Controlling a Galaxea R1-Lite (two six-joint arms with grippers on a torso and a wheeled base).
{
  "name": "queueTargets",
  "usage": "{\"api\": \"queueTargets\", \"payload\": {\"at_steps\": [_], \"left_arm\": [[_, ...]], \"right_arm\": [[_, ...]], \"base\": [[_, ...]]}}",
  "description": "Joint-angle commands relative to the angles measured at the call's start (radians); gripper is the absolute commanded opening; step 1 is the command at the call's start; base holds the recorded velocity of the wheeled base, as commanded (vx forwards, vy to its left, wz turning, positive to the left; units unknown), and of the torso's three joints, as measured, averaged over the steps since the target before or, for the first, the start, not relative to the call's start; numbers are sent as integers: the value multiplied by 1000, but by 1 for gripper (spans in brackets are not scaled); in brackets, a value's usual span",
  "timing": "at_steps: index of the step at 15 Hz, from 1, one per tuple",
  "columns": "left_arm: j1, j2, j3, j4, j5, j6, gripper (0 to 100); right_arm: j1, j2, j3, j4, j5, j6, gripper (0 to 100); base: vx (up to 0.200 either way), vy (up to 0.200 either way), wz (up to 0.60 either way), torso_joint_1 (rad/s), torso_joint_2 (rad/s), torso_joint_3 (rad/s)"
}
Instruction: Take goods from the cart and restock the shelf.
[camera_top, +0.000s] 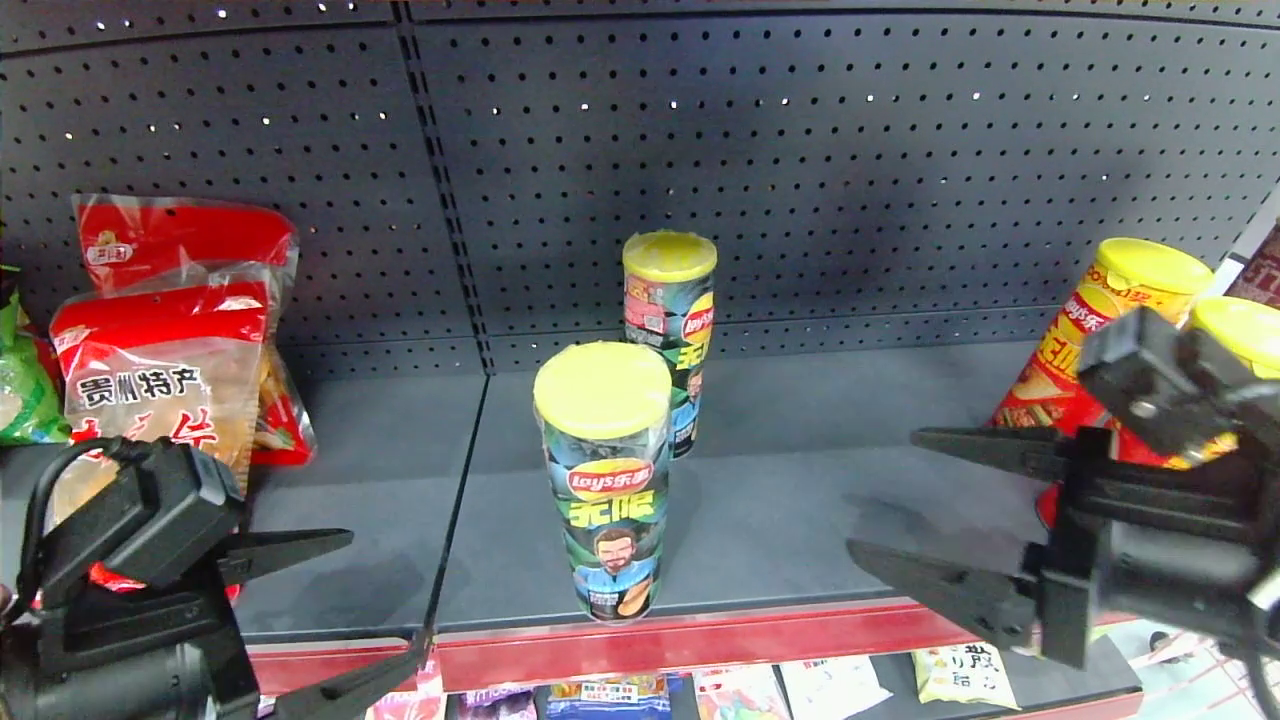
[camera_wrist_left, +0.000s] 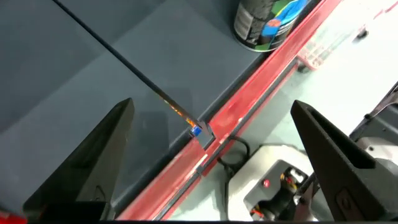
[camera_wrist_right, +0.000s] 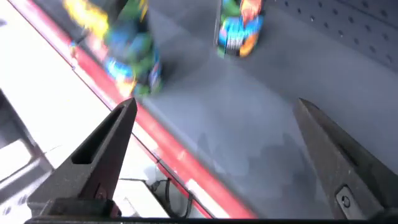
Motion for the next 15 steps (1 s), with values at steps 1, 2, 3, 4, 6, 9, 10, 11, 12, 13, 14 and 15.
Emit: {"api": "queueTargets", "payload": {"at_steps": [1,2,3,4,6,9,10,11,12,13,14,15], "left_arm": [[-2,127,-45,-14,-5,29,100],[-2,130,-47,-14,-5,29,100],[-11,199,-79,-24,-2,49,100],[-14,223,-93,-35,-3,51,100],[-34,269,-123,-50,1,51,100],[-63,335,-165,-57,6,51,100],[-69,355,-175,-57,6,51,100],[-71,374,-188,-57,9,52,100],[-71,377,-189,-57,11,51,100],[-71,409,-221,-57,17,52,100],[-74,417,-232,-57,18,52,100],[-74,427,-241,-57,17,52,100]], "right_arm": [[-3,-361,238,-1,-4,2,100],[-3,-367,241,0,-4,2,100],[-25,-498,307,2,-9,2,100],[-52,-544,319,2,-24,3,100],[-128,-607,326,3,-70,14,100],[-316,-673,356,3,-122,95,100],[-355,-691,365,3,-121,97,100],[-373,-709,379,3,-121,98,100],[-373,-712,382,3,-122,98,100],[-375,-740,401,3,-124,98,100],[-375,-742,404,5,-125,98,100],[-376,-743,404,14,-129,98,100]], "base": [[0,0,0,0,0,0],[0,0,0,0,0,0],[0,0,0,0,0,0],[0,0,0,0,0,0],[0,0,0,0,0,0],[0,0,0,0,0,0],[0,0,0,0,0,0],[0,0,0,0,0,0],[0,0,0,0,0,0],[0,0,0,0,0,0],[0,0,0,0,0,0],[0,0,0,0,0,0]]}}
